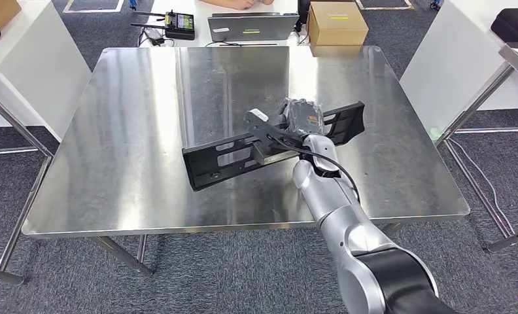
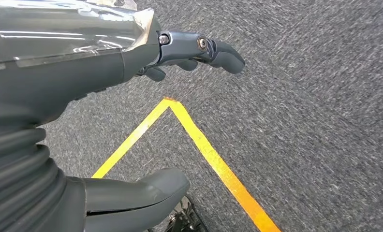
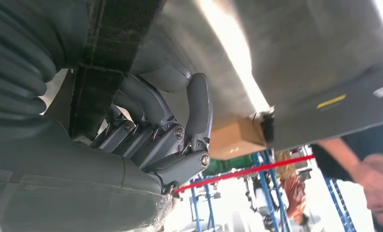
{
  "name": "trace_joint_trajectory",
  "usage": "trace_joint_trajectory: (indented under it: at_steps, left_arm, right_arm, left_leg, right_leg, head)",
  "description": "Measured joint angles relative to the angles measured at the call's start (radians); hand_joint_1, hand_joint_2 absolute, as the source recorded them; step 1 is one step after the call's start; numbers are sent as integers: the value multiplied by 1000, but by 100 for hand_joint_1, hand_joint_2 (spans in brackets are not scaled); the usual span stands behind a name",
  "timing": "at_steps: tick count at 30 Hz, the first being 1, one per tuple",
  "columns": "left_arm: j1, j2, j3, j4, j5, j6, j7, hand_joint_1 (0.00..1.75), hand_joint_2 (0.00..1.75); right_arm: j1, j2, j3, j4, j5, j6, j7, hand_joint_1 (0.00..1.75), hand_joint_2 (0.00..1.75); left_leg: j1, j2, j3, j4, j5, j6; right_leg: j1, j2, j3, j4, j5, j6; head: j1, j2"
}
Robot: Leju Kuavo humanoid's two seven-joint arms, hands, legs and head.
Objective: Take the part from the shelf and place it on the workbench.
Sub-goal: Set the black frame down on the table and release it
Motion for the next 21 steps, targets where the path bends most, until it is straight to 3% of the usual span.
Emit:
trace_joint_trajectory:
  at_steps: [11, 17, 21]
  left_arm:
    - [1, -1, -7, 0, -28, 45, 10, 0, 175]
    - [3, -2, -18, 0, -45, 43, 28, 0, 175]
    - [7, -5, -25, 0, -50, 50, -29, 0, 175]
  right_arm:
    - [27, 25, 17, 30, 20, -7, 11, 175, 175]
    - [13, -3, 6, 30, 2, -63, 36, 175, 175]
    - [-10, -44, -20, 30, -4, -85, 54, 175, 175]
  left_leg:
    - [0, 1, 0, 1, 0, 4]
    - [2, 1, 1, 0, 0, 4]
    - [1, 1, 1, 0, 0, 4]
  right_leg:
    - [1, 0, 0, -3, 4, 7]
    - [2, 0, 0, -3, 4, 8]
    - [2, 0, 1, -3, 4, 8]
  head:
    - [0, 0]
    - [0, 0]
    - [0, 0]
